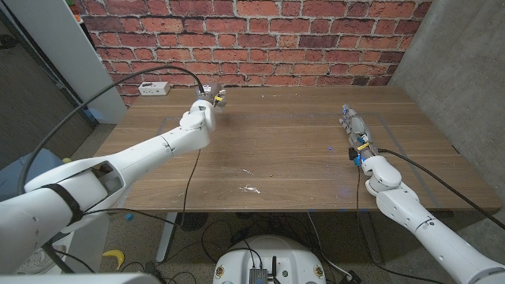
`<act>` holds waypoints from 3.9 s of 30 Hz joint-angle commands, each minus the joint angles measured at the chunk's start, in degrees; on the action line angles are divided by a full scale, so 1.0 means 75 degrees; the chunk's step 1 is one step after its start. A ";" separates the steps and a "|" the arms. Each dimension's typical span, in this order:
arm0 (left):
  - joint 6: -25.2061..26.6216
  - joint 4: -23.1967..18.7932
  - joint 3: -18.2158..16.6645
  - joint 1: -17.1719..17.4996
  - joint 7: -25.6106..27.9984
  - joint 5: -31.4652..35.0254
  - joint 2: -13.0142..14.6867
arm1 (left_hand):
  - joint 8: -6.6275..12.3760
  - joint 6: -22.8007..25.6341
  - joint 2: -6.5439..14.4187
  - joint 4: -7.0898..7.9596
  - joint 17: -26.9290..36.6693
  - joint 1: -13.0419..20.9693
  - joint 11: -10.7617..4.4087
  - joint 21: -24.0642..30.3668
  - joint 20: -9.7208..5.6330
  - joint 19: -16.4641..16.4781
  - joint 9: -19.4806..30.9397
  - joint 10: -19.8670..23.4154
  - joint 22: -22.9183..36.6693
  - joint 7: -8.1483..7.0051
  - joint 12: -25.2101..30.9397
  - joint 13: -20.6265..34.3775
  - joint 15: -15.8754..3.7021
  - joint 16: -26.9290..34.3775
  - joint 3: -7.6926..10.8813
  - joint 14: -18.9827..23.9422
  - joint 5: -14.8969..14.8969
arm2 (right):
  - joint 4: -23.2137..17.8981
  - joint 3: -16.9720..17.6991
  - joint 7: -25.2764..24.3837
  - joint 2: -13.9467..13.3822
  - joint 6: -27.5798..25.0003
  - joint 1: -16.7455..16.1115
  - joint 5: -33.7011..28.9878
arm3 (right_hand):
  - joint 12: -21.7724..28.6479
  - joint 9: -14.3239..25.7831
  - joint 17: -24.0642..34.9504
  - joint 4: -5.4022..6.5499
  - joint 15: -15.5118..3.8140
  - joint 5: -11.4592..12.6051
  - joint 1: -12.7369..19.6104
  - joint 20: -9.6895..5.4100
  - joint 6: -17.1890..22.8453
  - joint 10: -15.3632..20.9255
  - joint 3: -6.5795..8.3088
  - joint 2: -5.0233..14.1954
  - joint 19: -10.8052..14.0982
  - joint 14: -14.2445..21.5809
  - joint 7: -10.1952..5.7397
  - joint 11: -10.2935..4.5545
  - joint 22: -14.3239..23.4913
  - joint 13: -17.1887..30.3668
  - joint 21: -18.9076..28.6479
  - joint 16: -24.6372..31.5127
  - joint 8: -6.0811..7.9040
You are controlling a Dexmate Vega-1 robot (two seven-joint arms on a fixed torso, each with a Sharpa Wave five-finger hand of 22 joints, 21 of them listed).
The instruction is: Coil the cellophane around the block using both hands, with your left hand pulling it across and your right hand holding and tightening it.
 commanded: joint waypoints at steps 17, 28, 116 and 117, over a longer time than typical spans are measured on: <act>-0.3430 0.0177 0.0064 -0.0413 -0.1587 0.1692 -0.0183 | 0.0044 0.0067 0.0838 0.0188 0.0119 0.0787 -0.0230 0.0185 -0.0257 -0.0180 0.0023 0.0233 -0.0003 -0.0036 0.0136 0.0393 -0.1612 -0.0104 0.0128 0.1001 -0.0012 | -0.0413 0.0150 -0.0374 -0.0051 0.0132 -0.0444 -0.0196 | 0.0019 0.0044 0.0019 -0.0029 0.0062 0.0036 0.0049 0.0028 0.0063 0.0023 -0.0006 0.0032 0.0062 -0.0011 0.0008 0.0049 0.0041 0.0015 0.0063 0.0069 0.0021; -0.4817 0.0336 -0.0067 -0.0517 -0.1910 0.1882 -0.0268 | 0.0059 0.0119 0.0829 0.0179 0.0178 0.0793 -0.0264 0.0271 -0.0223 -0.0279 0.0020 0.0260 -0.0010 -0.0059 0.0196 0.0488 -0.1617 -0.0153 0.0132 0.1039 -0.0017 | -0.0412 0.0106 -0.0561 0.0060 0.0146 -0.0424 -0.0342 | 0.0016 0.0044 0.0019 -0.0036 0.0054 0.0036 0.0054 0.0025 0.0059 0.0025 -0.0005 0.0039 0.0064 -0.0012 0.0011 0.0059 0.0041 0.0015 0.0063 0.0065 0.0017; -0.8134 0.3256 0.1058 -0.1887 -0.3077 0.1913 -0.1112 | -0.1509 -0.3878 -0.0298 0.0608 -0.0915 -0.0646 0.0243 0.0097 0.1570 -0.4730 -0.0439 -0.3272 -0.0372 -0.0987 -0.3048 -0.0851 -0.0359 -0.2187 -0.1871 -0.4143 0.0107 | -0.2220 0.0409 -0.2190 0.0181 -0.0524 -0.1588 -0.1361 | 0.0001 0.0045 0.0027 -0.0048 0.0067 0.0033 0.0034 0.0034 0.0038 0.0028 -0.0028 0.0050 0.0078 0.0027 -0.0028 0.0052 0.0041 0.0017 0.0064 0.0072 0.0009; -0.7972 0.3059 0.0993 -0.1793 -0.2970 0.1994 -0.1023 | -0.1525 -0.4244 -0.0290 0.0596 -0.0938 -0.0678 0.0262 0.0006 0.1646 -0.4873 -0.0450 -0.3513 -0.0376 -0.1014 -0.3062 -0.0894 -0.0262 -0.2207 -0.1927 -0.4419 0.0108 | -0.2230 0.0409 -0.2193 0.0177 -0.0527 -0.1592 -0.1368 | 0.0002 0.0045 0.0027 -0.0048 0.0068 0.0033 0.0033 0.0033 0.0038 0.0031 -0.0029 0.0049 0.0076 0.0027 -0.0021 0.0060 0.0041 0.0017 0.0063 0.0072 0.0009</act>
